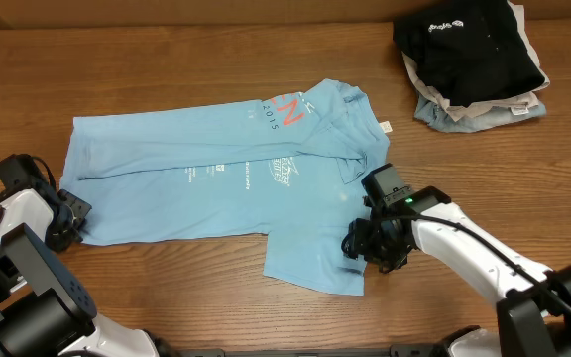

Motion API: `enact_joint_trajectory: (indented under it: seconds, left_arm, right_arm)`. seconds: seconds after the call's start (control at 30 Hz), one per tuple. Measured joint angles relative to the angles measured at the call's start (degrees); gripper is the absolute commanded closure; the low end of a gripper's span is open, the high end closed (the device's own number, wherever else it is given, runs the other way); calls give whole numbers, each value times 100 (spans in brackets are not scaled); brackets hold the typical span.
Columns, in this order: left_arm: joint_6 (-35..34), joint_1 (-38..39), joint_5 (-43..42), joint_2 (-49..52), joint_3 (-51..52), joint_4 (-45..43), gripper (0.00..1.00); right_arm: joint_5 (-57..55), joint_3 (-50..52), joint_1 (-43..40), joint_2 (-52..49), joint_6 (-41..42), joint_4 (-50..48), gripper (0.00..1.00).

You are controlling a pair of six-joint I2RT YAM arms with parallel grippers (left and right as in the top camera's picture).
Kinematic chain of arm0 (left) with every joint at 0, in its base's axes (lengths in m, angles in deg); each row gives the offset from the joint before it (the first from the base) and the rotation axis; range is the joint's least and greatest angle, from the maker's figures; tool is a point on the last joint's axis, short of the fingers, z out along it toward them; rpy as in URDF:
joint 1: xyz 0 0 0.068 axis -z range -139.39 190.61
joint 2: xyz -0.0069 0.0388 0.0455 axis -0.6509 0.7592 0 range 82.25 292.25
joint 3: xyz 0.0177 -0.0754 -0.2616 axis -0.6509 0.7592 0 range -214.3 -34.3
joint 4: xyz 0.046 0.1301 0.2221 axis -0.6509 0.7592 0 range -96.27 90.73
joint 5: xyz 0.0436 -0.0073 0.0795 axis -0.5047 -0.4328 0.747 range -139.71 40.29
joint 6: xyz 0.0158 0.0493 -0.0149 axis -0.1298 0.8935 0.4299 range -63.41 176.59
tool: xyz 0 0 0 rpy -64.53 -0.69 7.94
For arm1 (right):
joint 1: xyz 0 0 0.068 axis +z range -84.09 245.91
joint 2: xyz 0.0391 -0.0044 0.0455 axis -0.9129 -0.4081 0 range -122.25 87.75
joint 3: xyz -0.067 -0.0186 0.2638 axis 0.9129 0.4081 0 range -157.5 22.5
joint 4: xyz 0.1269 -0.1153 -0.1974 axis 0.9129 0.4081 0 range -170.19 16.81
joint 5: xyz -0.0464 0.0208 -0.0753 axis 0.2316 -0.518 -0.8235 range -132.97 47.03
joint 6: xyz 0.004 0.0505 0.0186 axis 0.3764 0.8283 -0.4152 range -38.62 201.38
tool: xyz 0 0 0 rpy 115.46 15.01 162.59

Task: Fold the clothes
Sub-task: 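Grasp the shirt's bottom-left and bottom-right corners with both grippers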

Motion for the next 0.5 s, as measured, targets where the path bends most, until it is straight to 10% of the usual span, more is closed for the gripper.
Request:
enact_joint_trajectory:
  seconds: [0.23,0.5]
  left_arm:
    - [0,-4,-9,0,-2,13,96]
    - [0,-4,-11,2,-7,15,96]
  right_arm:
    - [81,48,468,-22,28,251,43]
    - [168,509,997,-22,498,-31,89]
